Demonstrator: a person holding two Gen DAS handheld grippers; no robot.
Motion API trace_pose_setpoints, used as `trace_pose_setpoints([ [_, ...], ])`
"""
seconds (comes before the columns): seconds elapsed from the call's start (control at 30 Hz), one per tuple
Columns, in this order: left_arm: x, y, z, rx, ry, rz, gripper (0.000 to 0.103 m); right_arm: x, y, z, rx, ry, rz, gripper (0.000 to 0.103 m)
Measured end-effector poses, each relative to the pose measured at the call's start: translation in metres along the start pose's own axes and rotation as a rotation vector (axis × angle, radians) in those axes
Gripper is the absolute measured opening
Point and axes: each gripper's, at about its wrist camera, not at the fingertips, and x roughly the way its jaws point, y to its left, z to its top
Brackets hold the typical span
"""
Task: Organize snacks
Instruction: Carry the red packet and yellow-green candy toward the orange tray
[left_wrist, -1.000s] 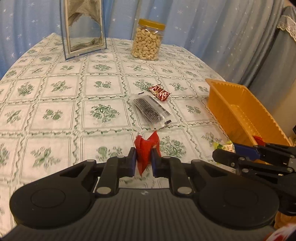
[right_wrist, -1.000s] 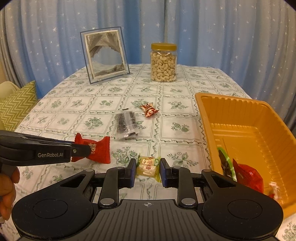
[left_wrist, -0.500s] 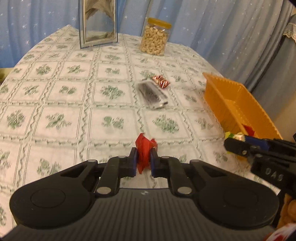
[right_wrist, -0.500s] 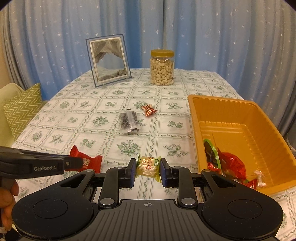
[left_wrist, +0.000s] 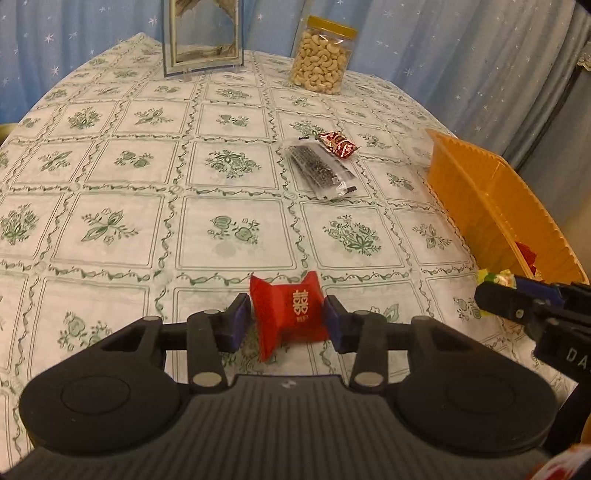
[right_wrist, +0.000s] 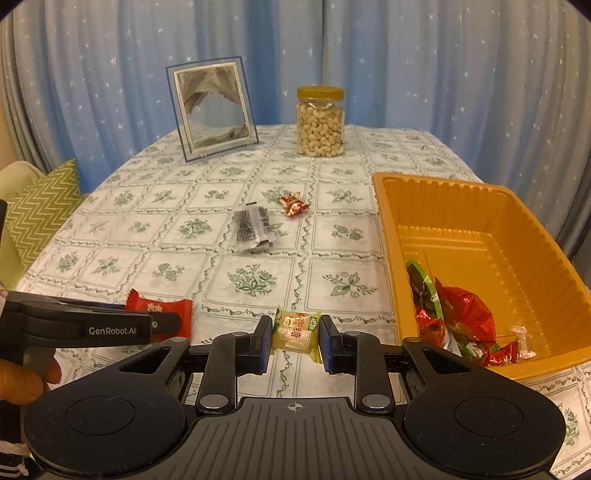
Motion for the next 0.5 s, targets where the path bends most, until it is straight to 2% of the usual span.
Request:
trace_pose_setpoints([
  [0.1, -0.001, -0.004, 0.0, 0.017, 0.004, -0.011, 0.025, 0.003, -0.001, -0.001, 0.005, 0.006, 0.001, 0.027],
  [0.2, -0.007, -0.007, 0.0, 0.021, -0.007, -0.008, 0.02, 0.002, -0.002, 0.001, 0.009, 0.0, 0.003, 0.027],
  [0.5, -0.039, -0.015, 0.001, -0.013, -0.053, 0.003, 0.018, -0.019, -0.004, 0.008, 0.025, -0.044, 0.005, 0.027],
])
